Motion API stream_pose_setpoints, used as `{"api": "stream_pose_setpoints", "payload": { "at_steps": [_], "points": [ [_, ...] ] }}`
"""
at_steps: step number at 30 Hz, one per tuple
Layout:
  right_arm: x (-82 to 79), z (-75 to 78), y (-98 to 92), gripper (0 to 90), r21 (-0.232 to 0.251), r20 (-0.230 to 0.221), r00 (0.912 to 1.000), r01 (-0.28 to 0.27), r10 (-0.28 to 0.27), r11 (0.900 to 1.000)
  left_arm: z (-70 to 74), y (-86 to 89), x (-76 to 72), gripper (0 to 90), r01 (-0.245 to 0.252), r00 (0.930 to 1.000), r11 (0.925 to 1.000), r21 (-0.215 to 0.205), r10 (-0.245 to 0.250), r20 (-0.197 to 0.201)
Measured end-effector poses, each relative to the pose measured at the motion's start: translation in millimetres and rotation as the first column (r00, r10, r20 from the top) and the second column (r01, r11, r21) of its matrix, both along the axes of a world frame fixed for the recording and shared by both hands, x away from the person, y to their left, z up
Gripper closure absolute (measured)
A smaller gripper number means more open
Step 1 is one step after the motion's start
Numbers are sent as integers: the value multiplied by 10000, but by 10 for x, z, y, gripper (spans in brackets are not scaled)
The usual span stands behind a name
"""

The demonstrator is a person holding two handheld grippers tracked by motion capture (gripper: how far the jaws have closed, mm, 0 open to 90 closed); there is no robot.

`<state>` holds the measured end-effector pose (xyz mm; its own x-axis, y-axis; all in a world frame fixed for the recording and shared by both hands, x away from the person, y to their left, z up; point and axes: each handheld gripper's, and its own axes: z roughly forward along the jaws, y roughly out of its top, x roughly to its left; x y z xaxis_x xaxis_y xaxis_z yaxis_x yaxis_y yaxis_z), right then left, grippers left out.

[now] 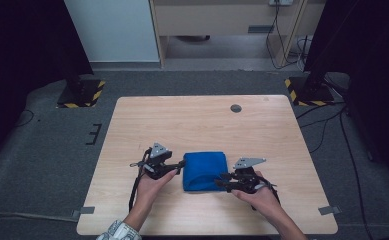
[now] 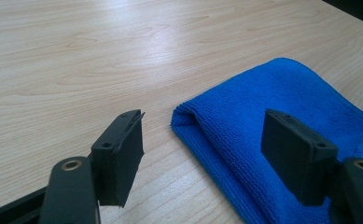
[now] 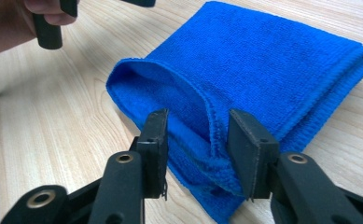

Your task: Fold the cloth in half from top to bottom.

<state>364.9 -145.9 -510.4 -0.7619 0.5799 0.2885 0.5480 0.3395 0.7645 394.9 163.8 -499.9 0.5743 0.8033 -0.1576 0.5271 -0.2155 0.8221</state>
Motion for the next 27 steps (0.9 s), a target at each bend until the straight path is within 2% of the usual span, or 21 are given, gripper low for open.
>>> {"api": "stream_pose_setpoints", "payload": {
  "at_steps": [1,4,12,17,25,27],
  "points": [
    [-2,2,3,570,12,-25,10000,8,-8,10000,-1,-8,-5,288,65,10000,10000,-1,-65,-1],
    [-12,10,1,573,48,-3,10000,-79,79,10000,-19,-19,-47,281,283,9995,9988,388,-288,104],
    [-34,89,-29,484,273,-10,9999,107,-107,9996,-48,-49,-86,241,276,9996,9993,270,-278,66],
    [1,148,-35,410,413,204,9988,445,-454,9982,-72,-166,-132,213,455,9987,9975,538,-466,185],
    [136,84,109,358,-334,743,9893,1286,-1258,9911,-120,-248,-207,185,900,9956,9909,1003,-921,171],
    [162,49,171,346,-695,888,9873,1382,-1319,9880,-142,-246,-242,183,1011,9946,9883,1141,-1032,129]
  ]
}}
